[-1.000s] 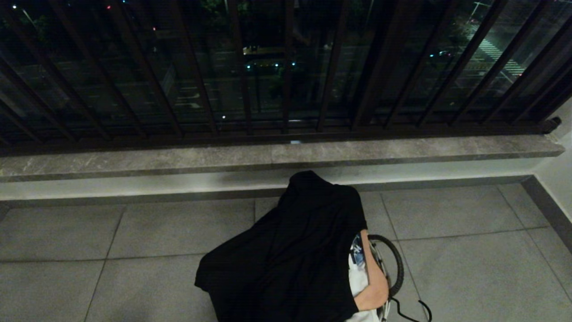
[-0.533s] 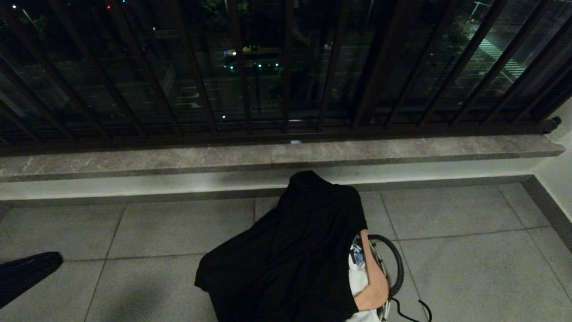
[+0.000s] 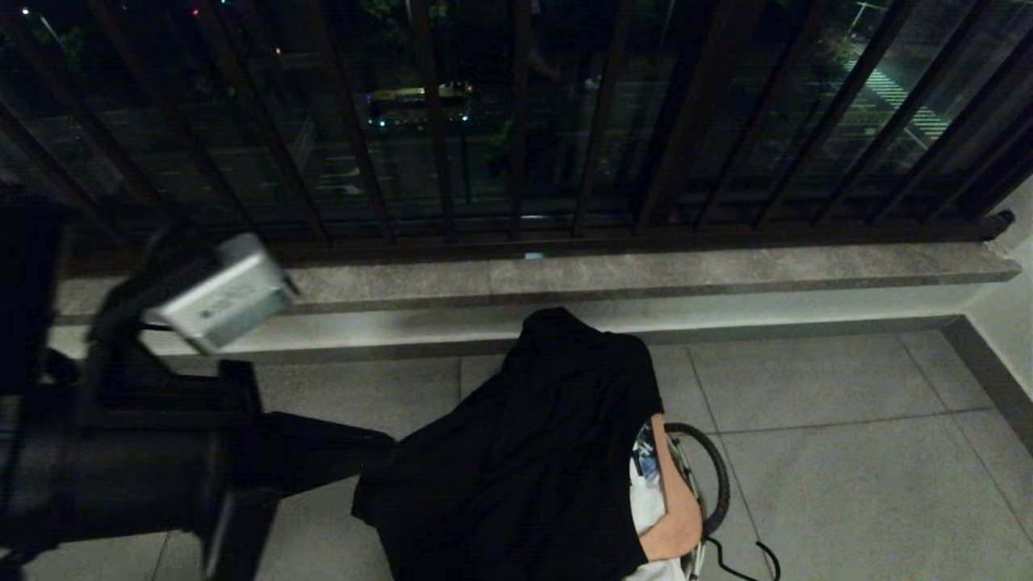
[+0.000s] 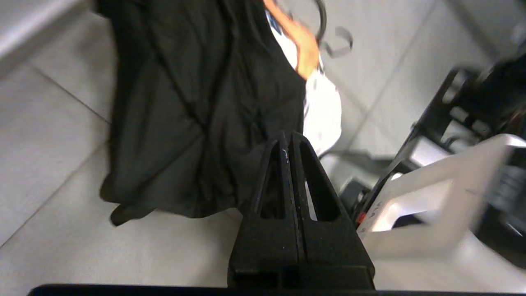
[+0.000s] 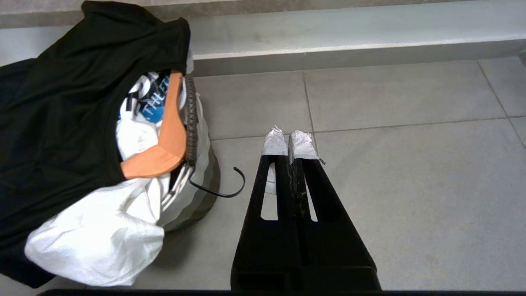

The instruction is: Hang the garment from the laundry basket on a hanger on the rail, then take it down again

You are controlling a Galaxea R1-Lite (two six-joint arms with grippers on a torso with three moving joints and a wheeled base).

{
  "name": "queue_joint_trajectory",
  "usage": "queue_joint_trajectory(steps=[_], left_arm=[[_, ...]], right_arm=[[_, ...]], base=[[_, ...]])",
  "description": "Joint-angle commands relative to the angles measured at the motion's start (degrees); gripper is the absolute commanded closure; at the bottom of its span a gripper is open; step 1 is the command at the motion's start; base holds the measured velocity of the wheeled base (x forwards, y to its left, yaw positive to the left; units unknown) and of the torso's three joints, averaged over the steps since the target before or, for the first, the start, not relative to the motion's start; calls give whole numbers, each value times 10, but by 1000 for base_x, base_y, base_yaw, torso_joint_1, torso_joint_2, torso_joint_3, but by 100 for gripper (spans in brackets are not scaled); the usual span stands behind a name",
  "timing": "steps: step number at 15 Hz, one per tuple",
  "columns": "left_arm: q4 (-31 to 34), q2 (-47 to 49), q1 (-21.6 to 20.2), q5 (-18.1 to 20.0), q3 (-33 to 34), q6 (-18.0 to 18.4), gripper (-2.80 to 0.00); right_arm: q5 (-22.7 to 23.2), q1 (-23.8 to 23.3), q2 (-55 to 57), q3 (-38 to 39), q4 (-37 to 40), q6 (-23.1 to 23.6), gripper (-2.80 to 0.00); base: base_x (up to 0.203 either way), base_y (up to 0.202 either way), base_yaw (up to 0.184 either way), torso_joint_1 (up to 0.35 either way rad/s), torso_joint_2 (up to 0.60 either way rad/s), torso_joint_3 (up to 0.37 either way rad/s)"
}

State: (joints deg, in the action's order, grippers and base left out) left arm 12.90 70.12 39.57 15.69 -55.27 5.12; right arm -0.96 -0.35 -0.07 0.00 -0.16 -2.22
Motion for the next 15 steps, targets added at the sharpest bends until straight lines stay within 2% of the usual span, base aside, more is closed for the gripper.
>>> queue_joint_trajectory(steps=[1,3,5,10,15], left_arm=[[1,104,43,-26,-26,1,0],[0,180,76,-57,-62,3,0],[0,253,98,-69,-104,4,0],[-1,405,143,-75,-213,2,0],[0,516,152,-71,-304,3,0]], right_arm=[[0,0,0,0,0,-1,0],[0,0,0,0,-1,0,0],[0,0,0,0,0,-1,0],[0,0,0,0,0,0,0],[0,0,0,0,0,-1,0]], base=[[0,0,0,0,0,0],[0,0,0,0,0,0],[0,0,0,0,0,0],[0,0,0,0,0,0],[0,0,0,0,0,0]])
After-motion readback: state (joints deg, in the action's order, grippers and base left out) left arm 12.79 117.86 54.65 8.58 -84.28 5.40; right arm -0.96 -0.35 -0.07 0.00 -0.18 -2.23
